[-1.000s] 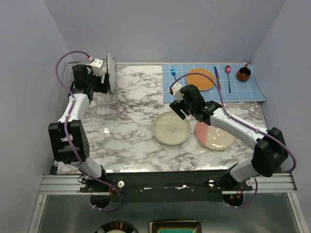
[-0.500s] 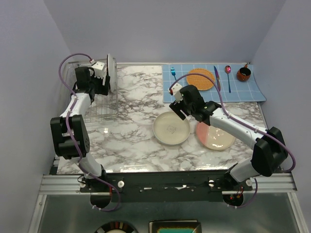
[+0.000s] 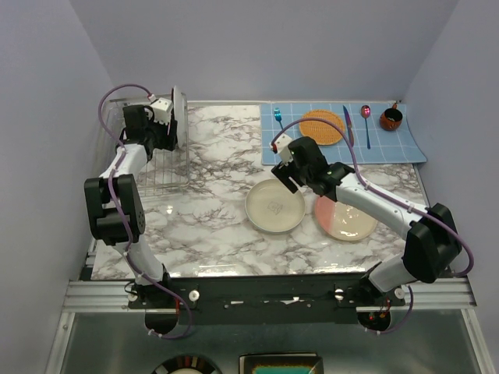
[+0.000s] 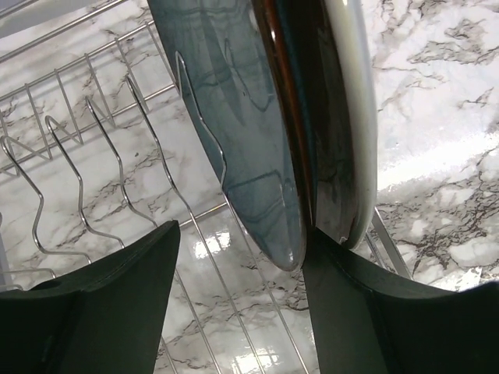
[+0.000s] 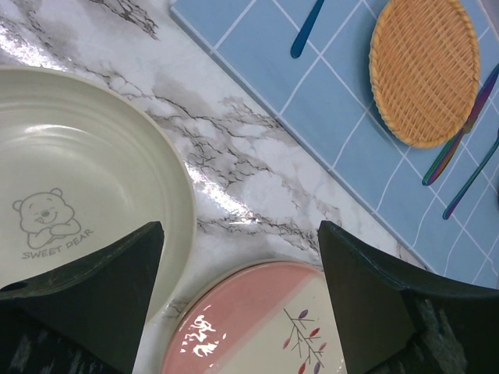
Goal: Unload the plates from the dish rack
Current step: Unload the plate from the dish rack.
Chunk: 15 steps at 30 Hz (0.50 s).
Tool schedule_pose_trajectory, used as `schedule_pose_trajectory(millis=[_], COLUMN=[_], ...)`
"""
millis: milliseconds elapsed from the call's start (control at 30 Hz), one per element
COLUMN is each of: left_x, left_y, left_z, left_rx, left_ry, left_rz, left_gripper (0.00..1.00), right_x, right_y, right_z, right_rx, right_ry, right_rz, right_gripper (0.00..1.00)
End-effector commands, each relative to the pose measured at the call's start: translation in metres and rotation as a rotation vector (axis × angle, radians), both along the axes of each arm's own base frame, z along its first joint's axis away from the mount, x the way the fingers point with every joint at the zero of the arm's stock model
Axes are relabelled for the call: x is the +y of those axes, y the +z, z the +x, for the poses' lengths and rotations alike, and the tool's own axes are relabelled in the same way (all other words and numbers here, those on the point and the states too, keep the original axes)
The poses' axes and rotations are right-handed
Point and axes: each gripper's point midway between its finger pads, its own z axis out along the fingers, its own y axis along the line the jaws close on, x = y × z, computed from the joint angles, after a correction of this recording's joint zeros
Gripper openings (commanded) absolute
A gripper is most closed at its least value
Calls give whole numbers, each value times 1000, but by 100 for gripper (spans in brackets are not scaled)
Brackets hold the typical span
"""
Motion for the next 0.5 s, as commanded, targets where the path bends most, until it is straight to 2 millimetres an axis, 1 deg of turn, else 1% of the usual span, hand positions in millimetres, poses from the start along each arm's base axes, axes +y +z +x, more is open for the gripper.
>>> schedule_pose_trajectory(millis=[0,67,100,167,233,300,467], left_x=[-15,-21,-23,-30,-35,-39,-43], left_y=[16,19,19,20,19,17,6], left_z=[8,9,9,10,10,11,15], left_rx=[-50,-56,-54,-54,-51,-48,-24], left_ry=[-76,-98,-107,-137,-160,-173,-183], left_rz=[-35,-39,-39,-37,-31,-23,-15], left_gripper=[68,66,63,61,55,50,44], right_x=[0,0,1,1,0,-1,0], right_y=[-15,-15,-15,-16,-19,-19,-21], right_z=[0,0,0,0,-1,-2,-2], right_rx=[37,38,39,41,48,49,53], right_ry=[-3,-3,0,0,-1,0,2], right_rz=[0,-1,-2,-3,-9,-11,-10], right_gripper=[89,89,89,89,89,89,89])
